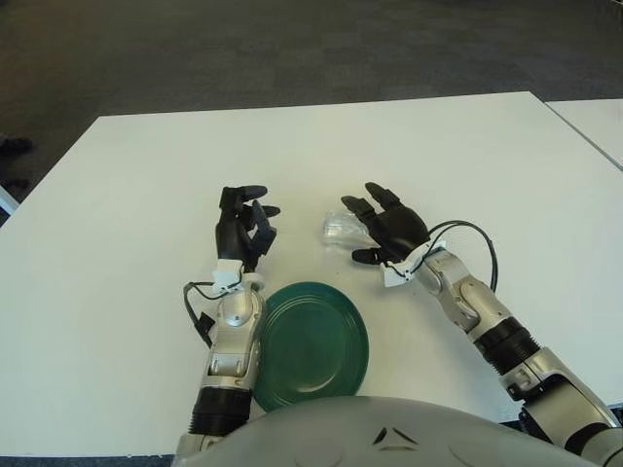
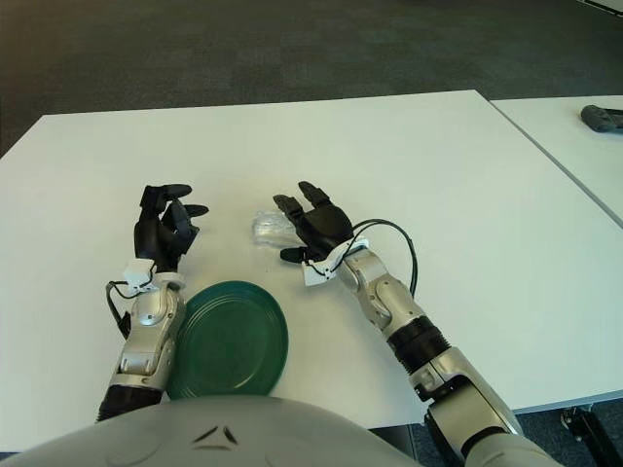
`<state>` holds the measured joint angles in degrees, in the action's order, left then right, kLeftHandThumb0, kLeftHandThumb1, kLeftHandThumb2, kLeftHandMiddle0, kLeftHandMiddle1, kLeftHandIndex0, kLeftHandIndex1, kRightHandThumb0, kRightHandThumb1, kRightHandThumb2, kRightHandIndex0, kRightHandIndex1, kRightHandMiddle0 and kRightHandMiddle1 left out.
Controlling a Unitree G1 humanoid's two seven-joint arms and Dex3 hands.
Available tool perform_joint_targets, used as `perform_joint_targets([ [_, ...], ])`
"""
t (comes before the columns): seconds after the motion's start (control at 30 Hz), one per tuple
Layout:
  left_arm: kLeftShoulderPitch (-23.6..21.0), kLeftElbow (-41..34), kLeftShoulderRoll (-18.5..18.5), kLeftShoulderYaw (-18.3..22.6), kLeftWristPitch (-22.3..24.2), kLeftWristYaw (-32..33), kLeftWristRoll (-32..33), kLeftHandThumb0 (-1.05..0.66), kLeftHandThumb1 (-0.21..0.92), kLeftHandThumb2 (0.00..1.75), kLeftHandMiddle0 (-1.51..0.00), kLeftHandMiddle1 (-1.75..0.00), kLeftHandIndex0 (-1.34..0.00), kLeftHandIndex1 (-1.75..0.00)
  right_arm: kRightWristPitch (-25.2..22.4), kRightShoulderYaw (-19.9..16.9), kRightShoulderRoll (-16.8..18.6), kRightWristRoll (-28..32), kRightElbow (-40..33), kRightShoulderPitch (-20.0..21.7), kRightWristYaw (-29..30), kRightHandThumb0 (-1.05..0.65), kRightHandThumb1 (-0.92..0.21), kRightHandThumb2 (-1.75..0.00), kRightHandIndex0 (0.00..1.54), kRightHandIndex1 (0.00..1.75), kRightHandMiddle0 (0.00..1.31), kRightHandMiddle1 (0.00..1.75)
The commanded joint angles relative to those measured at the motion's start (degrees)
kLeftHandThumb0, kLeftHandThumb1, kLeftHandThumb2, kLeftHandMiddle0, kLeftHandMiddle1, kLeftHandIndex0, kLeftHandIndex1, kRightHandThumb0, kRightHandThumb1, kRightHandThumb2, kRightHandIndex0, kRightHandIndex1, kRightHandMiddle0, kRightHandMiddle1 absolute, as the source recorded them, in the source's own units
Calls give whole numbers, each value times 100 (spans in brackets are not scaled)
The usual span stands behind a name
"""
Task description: Put the bottle into the plate.
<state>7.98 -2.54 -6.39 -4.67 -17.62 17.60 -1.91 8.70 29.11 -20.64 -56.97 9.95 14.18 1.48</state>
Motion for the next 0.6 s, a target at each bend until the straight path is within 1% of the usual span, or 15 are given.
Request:
perform_joint_targets([
  [0.0,97,-156,-277,-50,63,-4,28,-75,92,81,-60,-140,-36,-152,-45,46,-59,23,15,-40,-60,-105,-92,-78,17,0,0,31],
  [0.27,224,-328,-265,-102,108,13,-12,-76,92,80,-60,-141,-36,-152,-48,27,-84,99,92,-1,-141,-105,-92,-75,15,0,0,31],
  [0.57,282,-378,-266,-128,39,32,-46,-77,92,80,-63,-145,-39,-153,-29,29,-90,131,169,15,-88,-105,-92,-77,17,1,0,34],
])
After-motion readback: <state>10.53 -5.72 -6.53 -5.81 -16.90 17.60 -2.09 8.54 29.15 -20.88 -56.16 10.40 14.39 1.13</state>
